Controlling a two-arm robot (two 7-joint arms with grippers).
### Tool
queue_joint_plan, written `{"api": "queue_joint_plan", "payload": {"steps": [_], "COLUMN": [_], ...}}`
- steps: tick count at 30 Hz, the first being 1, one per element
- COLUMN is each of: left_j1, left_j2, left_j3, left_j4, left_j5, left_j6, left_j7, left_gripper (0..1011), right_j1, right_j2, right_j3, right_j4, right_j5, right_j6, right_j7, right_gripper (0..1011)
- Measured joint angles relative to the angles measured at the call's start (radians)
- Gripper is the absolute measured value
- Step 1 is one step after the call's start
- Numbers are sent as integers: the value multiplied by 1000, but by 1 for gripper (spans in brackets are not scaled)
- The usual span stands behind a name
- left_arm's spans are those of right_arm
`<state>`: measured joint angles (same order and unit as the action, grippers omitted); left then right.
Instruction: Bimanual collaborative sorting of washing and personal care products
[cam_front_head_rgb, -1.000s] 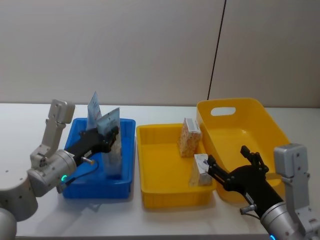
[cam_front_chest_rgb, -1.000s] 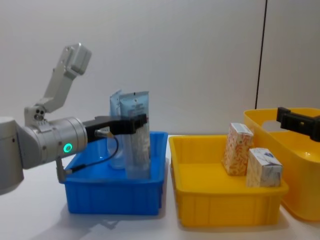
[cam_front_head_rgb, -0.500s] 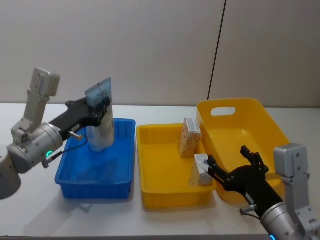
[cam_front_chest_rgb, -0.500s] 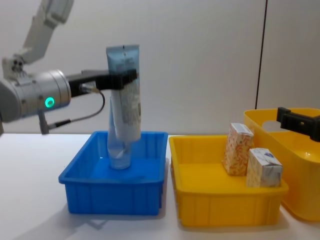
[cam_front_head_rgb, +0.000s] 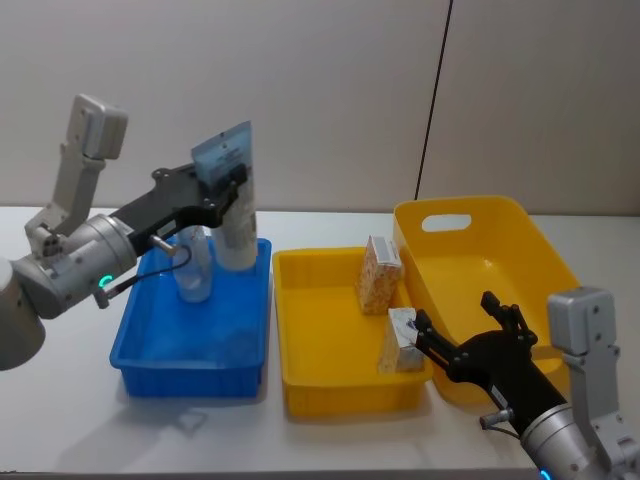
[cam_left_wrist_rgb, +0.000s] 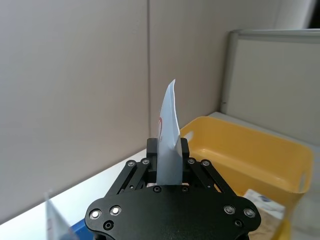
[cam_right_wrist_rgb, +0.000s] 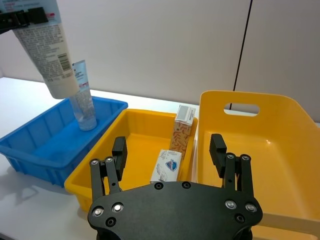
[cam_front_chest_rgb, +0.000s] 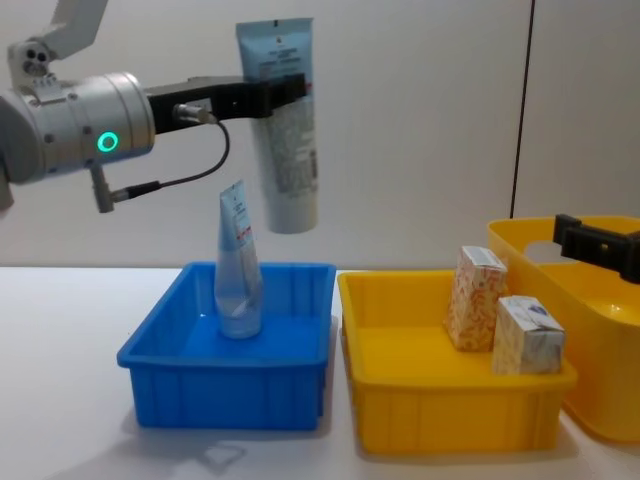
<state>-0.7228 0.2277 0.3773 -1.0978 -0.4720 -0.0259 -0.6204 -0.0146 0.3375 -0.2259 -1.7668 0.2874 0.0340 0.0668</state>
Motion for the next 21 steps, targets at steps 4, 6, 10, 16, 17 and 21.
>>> {"api": "queue_joint_plan", "payload": {"steps": [4,6,10,16,17,21], "left_j1": [-5,-8,-13,-21,-22,-24], "left_j2": [-7,-12,-24,-49,-52,-63], "left_j3": [12,19,34,58,61,74], "left_j4": [-4,-4,4,29,32,44], "left_j5": [-18,-30,-50,-77,-80,-92], "left_j6": [6,9,14,18,18,20], "left_j7": [-34,-57,-95,-153,-160,-185], "left_gripper": [207,207,207,207,207,207], "right_j1": [0,0,0,0,0,0], "right_j2": [0,0,0,0,0,0], "right_j3": [0,0,0,0,0,0], "right_j4": [0,0,0,0,0,0], "right_j5": [0,0,0,0,0,0], "right_j6": [0,0,0,0,0,0], "right_j7": [0,0,0,0,0,0], "right_gripper": [1002,1002,1002,1002,1002,1002]}}
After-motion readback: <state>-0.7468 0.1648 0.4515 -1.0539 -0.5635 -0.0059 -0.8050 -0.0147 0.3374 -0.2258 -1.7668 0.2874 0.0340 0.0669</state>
